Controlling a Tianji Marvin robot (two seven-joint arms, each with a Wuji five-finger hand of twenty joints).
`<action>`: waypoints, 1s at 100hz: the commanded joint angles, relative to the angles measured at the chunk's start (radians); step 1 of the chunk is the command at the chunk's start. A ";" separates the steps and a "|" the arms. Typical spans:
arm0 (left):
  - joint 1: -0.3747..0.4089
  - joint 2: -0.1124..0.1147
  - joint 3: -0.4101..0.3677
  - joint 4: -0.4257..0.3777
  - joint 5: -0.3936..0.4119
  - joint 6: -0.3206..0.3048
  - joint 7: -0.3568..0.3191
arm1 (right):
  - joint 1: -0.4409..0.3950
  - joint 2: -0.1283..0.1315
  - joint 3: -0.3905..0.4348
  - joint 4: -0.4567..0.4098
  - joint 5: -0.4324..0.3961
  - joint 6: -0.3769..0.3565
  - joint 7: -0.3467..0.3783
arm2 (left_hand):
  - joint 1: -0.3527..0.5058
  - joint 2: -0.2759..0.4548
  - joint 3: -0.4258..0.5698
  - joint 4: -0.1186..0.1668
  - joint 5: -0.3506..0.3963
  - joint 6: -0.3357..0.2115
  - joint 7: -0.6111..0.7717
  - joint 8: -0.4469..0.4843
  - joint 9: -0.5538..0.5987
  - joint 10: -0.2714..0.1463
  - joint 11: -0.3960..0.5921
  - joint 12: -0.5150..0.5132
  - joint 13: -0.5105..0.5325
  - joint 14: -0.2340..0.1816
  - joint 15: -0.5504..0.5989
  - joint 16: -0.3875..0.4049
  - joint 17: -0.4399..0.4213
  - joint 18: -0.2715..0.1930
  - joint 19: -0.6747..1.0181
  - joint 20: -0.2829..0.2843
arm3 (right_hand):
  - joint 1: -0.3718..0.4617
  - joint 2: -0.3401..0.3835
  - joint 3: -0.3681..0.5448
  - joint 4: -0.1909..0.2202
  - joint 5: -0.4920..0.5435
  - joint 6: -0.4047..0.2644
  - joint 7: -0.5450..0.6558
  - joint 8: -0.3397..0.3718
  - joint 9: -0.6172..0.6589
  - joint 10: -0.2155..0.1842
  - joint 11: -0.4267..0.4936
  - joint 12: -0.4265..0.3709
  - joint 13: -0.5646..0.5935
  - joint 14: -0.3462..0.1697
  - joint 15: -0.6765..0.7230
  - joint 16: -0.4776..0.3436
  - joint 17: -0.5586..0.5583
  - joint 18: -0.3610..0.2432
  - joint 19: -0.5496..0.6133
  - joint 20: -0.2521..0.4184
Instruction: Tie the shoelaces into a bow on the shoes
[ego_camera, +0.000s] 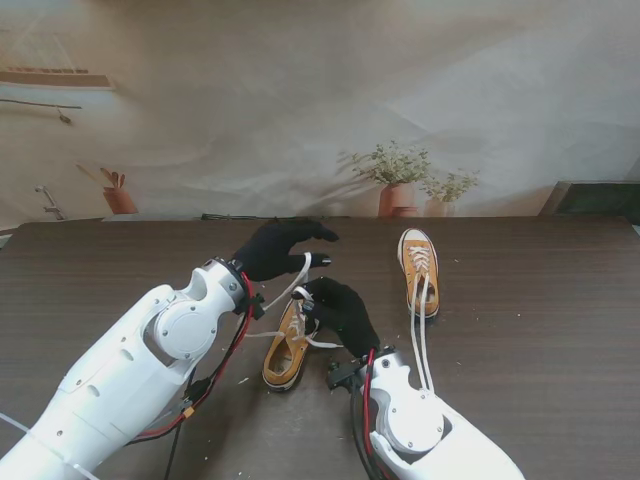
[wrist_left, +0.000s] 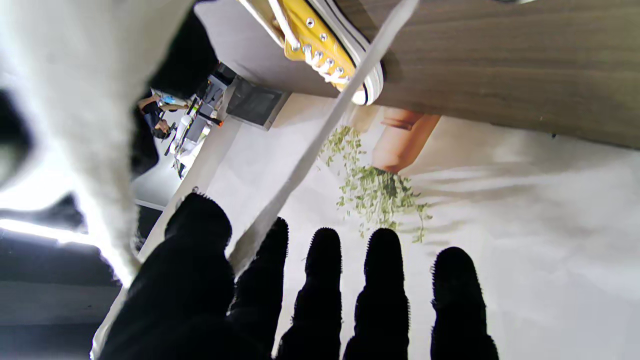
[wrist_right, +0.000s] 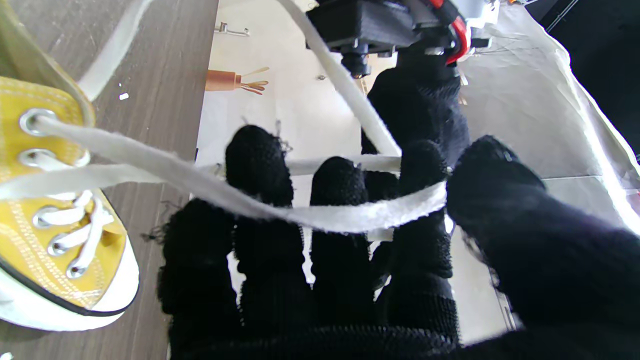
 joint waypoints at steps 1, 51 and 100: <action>0.008 0.000 -0.012 -0.033 -0.013 -0.006 -0.002 | -0.005 -0.005 0.004 -0.008 -0.007 0.005 -0.002 | -0.025 0.037 -0.034 -0.001 -0.030 -0.045 -0.015 -0.017 -0.024 0.006 -0.013 -0.018 -0.027 -0.008 -0.009 0.016 -0.005 -0.046 -0.007 0.017 | -0.034 0.016 0.026 -0.007 -0.033 0.021 -0.036 0.008 -0.022 0.001 -0.010 -0.004 -0.004 0.003 -0.010 0.006 -0.007 0.001 -0.011 0.010; 0.033 0.002 -0.010 -0.193 0.027 -0.020 0.005 | 0.016 0.021 -0.005 -0.011 0.001 0.053 0.093 | -0.032 0.039 -0.037 0.003 -0.020 -0.046 -0.019 -0.018 -0.011 0.006 -0.019 -0.024 -0.010 -0.008 -0.011 0.012 0.009 -0.043 -0.008 0.019 | -0.113 0.054 -0.052 0.123 -0.201 0.071 -0.225 0.223 -0.219 -0.004 0.005 0.001 -0.174 -0.030 -0.049 0.019 -0.155 -0.052 -0.074 0.009; -0.100 -0.011 0.112 -0.127 0.014 0.042 -0.020 | 0.026 0.038 -0.023 -0.002 -0.088 0.023 0.109 | -0.029 0.042 -0.033 0.007 -0.027 -0.043 -0.027 -0.017 -0.018 0.003 -0.022 -0.023 -0.015 -0.012 -0.011 0.013 0.007 -0.049 -0.005 0.017 | -0.106 -0.116 -0.037 0.101 -0.150 -0.005 -0.194 0.247 -0.259 -0.051 0.009 0.003 -0.199 -0.082 -0.085 0.028 -0.162 -0.095 -0.094 0.012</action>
